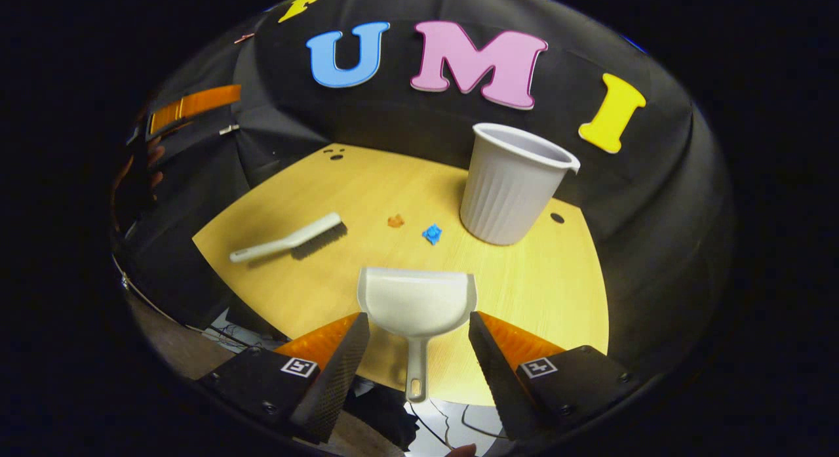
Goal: Pick up the small broom and dustpan from the desktop, sweep the trash into the dustpan with the broom, and then empty the trash into the garbage bin.
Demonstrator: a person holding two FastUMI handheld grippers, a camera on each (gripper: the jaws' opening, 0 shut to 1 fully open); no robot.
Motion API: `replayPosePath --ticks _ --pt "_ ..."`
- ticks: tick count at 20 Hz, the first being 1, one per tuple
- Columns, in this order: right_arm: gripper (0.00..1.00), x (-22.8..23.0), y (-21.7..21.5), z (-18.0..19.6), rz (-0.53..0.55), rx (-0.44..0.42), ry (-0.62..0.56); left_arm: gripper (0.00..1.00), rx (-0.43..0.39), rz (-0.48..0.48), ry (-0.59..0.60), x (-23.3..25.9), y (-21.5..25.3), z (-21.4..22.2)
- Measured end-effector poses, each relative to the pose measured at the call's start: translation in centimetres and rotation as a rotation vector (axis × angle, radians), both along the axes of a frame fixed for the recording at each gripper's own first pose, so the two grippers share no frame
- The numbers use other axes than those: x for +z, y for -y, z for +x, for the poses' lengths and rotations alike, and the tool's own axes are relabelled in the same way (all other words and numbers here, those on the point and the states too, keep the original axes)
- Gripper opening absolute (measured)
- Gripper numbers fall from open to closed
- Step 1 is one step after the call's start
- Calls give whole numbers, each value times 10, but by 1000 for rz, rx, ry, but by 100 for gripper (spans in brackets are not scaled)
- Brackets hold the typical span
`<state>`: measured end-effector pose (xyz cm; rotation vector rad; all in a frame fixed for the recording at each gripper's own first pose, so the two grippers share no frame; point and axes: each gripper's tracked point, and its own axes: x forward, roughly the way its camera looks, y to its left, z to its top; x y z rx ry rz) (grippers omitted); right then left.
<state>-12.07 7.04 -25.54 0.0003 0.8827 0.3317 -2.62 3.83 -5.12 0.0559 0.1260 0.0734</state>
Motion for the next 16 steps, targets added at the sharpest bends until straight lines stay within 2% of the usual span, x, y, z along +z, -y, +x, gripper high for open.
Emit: replayPosePath --ticks 8,11,16 --pt "93 -121 -14 -20 -97 52 -233 94 23 -8 -25 -12 -12 -6" --pt "91 -146 -20 -19 -108 61 -292 94 27 2 -27 -13 -15 -7" --pt "82 -169 -33 -15 -79 54 -393 94 42 -3 -38 -20 -20 -7"
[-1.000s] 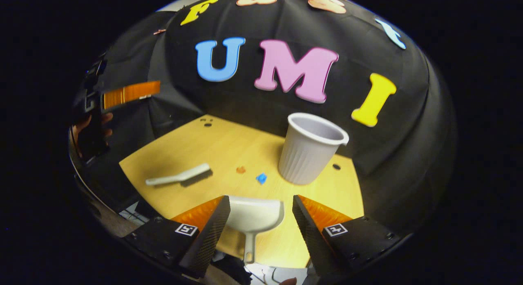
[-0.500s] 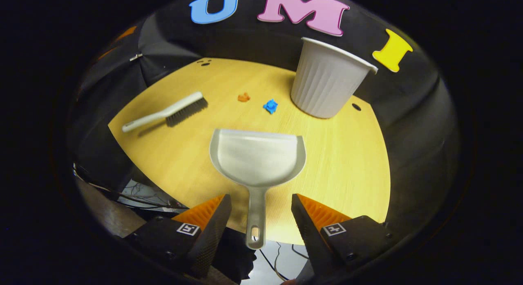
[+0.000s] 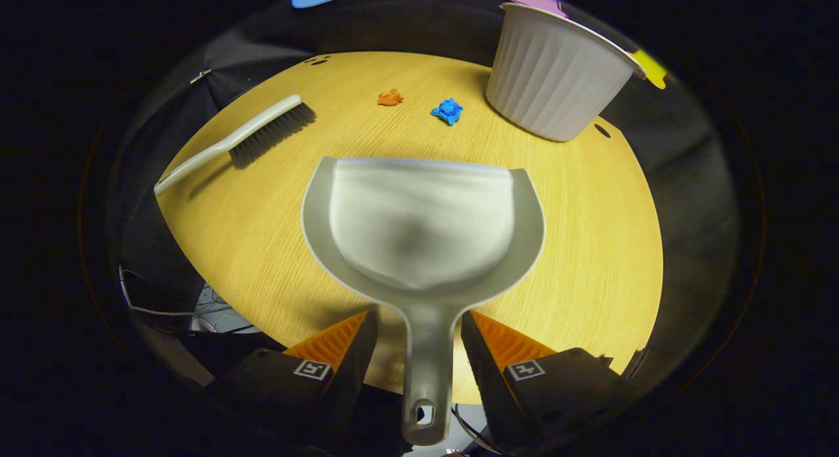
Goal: Pick up the small broom and dustpan from the desktop, sweep the trash into the dustpan with the broom, and then empty the trash into the garbage bin.
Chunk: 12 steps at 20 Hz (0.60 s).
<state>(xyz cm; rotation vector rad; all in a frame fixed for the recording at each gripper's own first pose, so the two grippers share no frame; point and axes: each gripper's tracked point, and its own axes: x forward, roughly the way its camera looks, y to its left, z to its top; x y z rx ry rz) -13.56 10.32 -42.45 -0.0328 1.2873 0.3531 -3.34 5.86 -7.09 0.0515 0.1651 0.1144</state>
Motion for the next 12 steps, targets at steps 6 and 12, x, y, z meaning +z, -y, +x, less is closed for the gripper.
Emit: replayPosePath --ticks 6,12 --pt "75 -12 -3 6 11 -27 -100 94 26 -1 -5 -5 -4 4" --pt "39 -16 -5 8 30 -42 -107 94 64 9 -39 -17 -7 11"
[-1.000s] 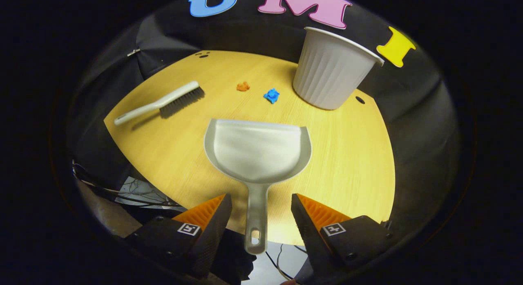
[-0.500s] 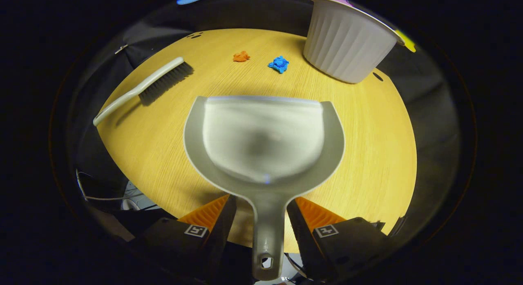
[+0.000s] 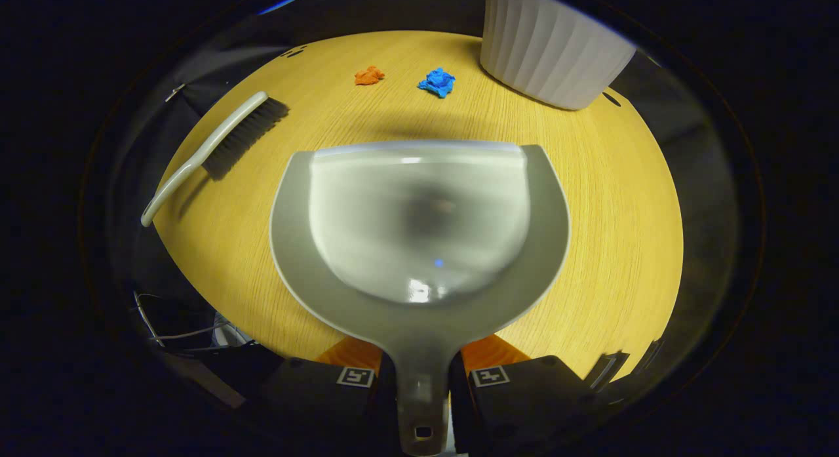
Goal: Pick up the small broom and dustpan from the desktop, sweep the trash into the dustpan with the broom, and then empty the trash into the garbage bin.
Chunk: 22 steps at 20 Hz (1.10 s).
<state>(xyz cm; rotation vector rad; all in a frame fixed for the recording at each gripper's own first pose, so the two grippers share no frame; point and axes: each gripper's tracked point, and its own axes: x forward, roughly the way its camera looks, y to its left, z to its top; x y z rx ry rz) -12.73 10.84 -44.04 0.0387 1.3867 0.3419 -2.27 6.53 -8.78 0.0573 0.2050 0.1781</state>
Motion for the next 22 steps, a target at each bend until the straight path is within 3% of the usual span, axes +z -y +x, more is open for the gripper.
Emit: replayPosePath --ticks 1,6,7,8,10,11,14,16,19,22 --pt "35 0 0 -1 7 0 -2 94 3 6 -9 -4 0 1" --pt "41 16 9 5 77 27 43 94 -60 34 -123 -38 3 8" --pt "32 22 15 8 71 44 67 94 -80 43 -157 -51 4 9" --pt "32 28 23 10 57 68 92 94 -106 50 -196 -63 7 10" --pt "41 37 34 13 43 100 132 94 -167 62 -296 -93 15 6" --pt "37 42 39 12 46 106 144 94 -190 80 -341 -109 16 5" --pt "37 53 54 7 41 113 169 95 -263 165 -480 -155 10 2" --pt "37 58 68 -1 22 114 182 95 -330 155 -634 -205 10 -10" --pt "37 57 84 -9 -8 105 185 95 -338 123 -794 -255 -2 -16" --pt "37 54 94 -19 -10 68 162 94 -330 153 -920 -290 -9 -21"
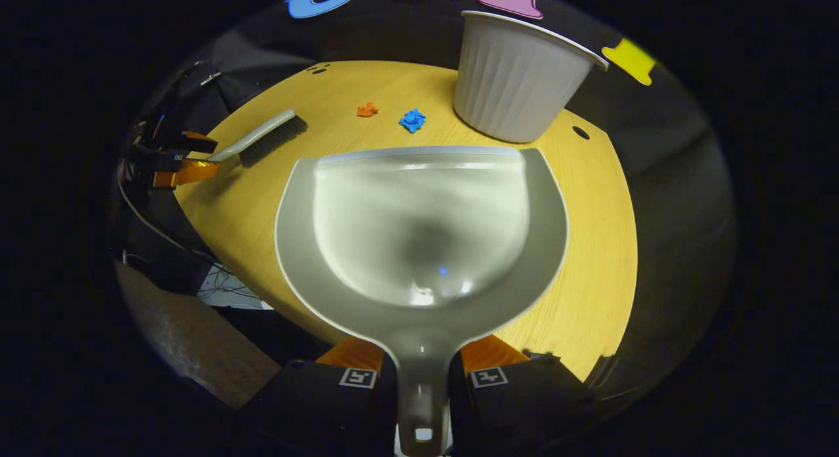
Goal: Pick up the small broom and dustpan from the desktop, sweep the trash into the dustpan with the broom, and then empty the trash into the garbage bin.
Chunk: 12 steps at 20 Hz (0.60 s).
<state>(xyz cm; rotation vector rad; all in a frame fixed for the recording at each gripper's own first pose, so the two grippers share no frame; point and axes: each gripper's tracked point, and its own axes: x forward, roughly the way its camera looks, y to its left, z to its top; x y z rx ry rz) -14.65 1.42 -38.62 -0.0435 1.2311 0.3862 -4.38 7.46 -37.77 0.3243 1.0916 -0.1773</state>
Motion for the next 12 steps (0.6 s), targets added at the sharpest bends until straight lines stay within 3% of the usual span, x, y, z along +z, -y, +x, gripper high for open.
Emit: replayPosePath --ticks 5,6,7,9,11,12 --pt "36 -3 8 -7 -6 -27 -24 89 63 -19 -100 -26 -6 6" --pt "32 -3 9 -7 -6 -30 -24 87 71 -25 -117 -32 -6 9" --pt "37 -3 9 -6 -9 -27 -22 87 71 -26 -127 -36 -6 12" --pt "37 -3 9 -4 -12 -9 -22 83 68 -26 -153 -42 -4 14" --pt "37 -3 9 -1 -15 12 -25 73 66 -35 -165 -45 0 16" --pt "37 -4 9 0 -19 23 -24 62 69 -36 -156 -44 0 17"
